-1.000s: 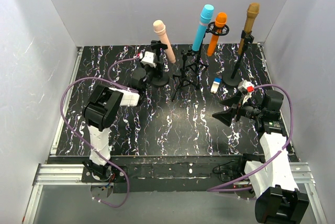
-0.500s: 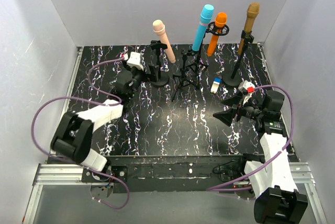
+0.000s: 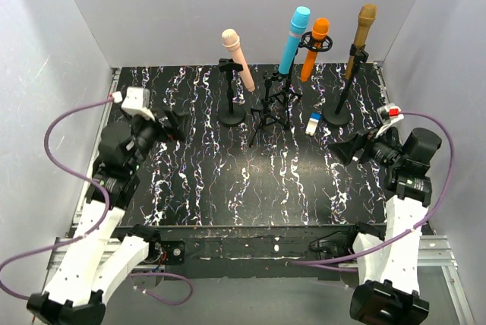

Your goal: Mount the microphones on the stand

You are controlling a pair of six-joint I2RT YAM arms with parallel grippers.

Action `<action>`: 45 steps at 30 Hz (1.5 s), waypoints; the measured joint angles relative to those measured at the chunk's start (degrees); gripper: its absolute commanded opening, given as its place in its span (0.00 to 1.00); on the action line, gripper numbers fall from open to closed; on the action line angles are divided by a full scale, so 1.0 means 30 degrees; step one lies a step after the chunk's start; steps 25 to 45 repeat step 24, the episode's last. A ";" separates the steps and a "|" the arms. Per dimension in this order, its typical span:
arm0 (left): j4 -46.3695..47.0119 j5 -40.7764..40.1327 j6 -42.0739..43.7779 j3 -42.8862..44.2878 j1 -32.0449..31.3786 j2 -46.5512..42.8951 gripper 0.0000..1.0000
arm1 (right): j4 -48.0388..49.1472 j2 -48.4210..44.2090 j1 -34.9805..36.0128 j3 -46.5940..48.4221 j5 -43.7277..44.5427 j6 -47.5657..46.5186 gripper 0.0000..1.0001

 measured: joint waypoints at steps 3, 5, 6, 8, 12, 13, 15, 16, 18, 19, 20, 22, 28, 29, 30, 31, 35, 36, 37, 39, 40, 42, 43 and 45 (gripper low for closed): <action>-0.1574 0.0036 0.0146 -0.1574 0.0015 -0.2091 0.98 | -0.2659 0.0211 -0.0044 0.2463 0.0925 -0.0925 0.98; -0.2397 0.0182 0.0240 -0.2739 0.0015 -0.2892 0.98 | -0.4495 0.0073 -0.0058 0.4051 0.1530 -0.2164 0.98; -0.2710 0.0248 0.0255 -0.3315 0.0015 -0.3206 0.98 | -0.5158 -0.0168 -0.0058 0.4539 0.1814 -0.2659 0.98; -0.3228 0.0408 0.0262 -0.4306 -0.0058 -0.3745 0.98 | -0.6105 -0.0976 -0.0058 0.4801 0.2484 -0.3096 0.98; -0.4058 0.0561 0.0415 -0.4889 -0.0729 -0.4488 0.98 | -0.7584 -0.3038 -0.0576 0.4561 0.3643 -0.2441 0.98; -0.4065 0.0554 0.0546 -0.4889 -0.1005 -0.4707 0.98 | -0.7745 -0.3322 -0.0991 0.4561 0.3905 -0.2018 0.98; -0.4102 0.0342 0.0823 -0.4889 -0.1523 -0.5173 0.98 | -0.7861 -0.3461 -0.1829 0.4561 0.4524 -0.0947 0.98; -0.4102 0.0146 0.0969 -0.4889 -0.1770 -0.5413 0.98 | -0.7912 -0.3402 -0.2200 0.4561 0.4779 -0.0481 0.98; -0.4116 -0.0233 0.1137 -0.4889 -0.2127 -0.5865 0.98 | -0.8043 -0.3257 -0.2827 0.4561 0.5122 0.0328 0.98; -0.4131 -0.0364 0.1202 -0.4889 -0.2222 -0.6062 0.98 | -0.8138 -0.3198 -0.3096 0.4561 0.5202 0.0648 0.98; -0.4153 -0.0459 0.1253 -0.4889 -0.2273 -0.6237 0.98 | -0.8225 -0.3147 -0.3308 0.4561 0.5282 0.0845 0.98; -0.4175 -0.0656 0.1333 -0.4889 -0.2353 -0.6506 0.98 | -0.8276 -0.3096 -0.3628 0.4568 0.5399 0.1166 0.98; -0.4218 -0.0852 0.1406 -0.4889 -0.2375 -0.6732 0.98 | -0.8276 -0.3104 -0.3789 0.4575 0.5544 0.1355 0.98; -0.4218 -0.0852 0.1406 -0.4889 -0.2375 -0.6732 0.98 | -0.8276 -0.3104 -0.3789 0.4575 0.5544 0.1355 0.98; -0.4218 -0.0852 0.1406 -0.4889 -0.2375 -0.6732 0.98 | -0.8276 -0.3104 -0.3789 0.4575 0.5544 0.1355 0.98; -0.4218 -0.0852 0.1406 -0.4889 -0.2375 -0.6732 0.98 | -0.8276 -0.3104 -0.3789 0.4575 0.5544 0.1355 0.98; -0.4218 -0.0852 0.1406 -0.4889 -0.2375 -0.6732 0.98 | -0.8276 -0.3104 -0.3789 0.4575 0.5544 0.1355 0.98; -0.4218 -0.0852 0.1406 -0.4889 -0.2375 -0.6732 0.98 | -0.8276 -0.3104 -0.3789 0.4575 0.5544 0.1355 0.98; -0.4218 -0.0852 0.1406 -0.4889 -0.2375 -0.6732 0.98 | -0.8276 -0.3104 -0.3789 0.4575 0.5544 0.1355 0.98; -0.4218 -0.0852 0.1406 -0.4889 -0.2375 -0.6732 0.98 | -0.8276 -0.3104 -0.3789 0.4575 0.5544 0.1355 0.98; -0.4218 -0.0852 0.1406 -0.4889 -0.2375 -0.6732 0.98 | -0.8276 -0.3104 -0.3789 0.4575 0.5544 0.1355 0.98; -0.4218 -0.0852 0.1406 -0.4889 -0.2375 -0.6732 0.98 | -0.8276 -0.3104 -0.3789 0.4575 0.5544 0.1355 0.98; -0.4218 -0.0852 0.1406 -0.4889 -0.2375 -0.6732 0.98 | -0.8276 -0.3104 -0.3789 0.4575 0.5544 0.1355 0.98; -0.4218 -0.0852 0.1406 -0.4889 -0.2375 -0.6732 0.98 | -0.8276 -0.3104 -0.3789 0.4575 0.5544 0.1355 0.98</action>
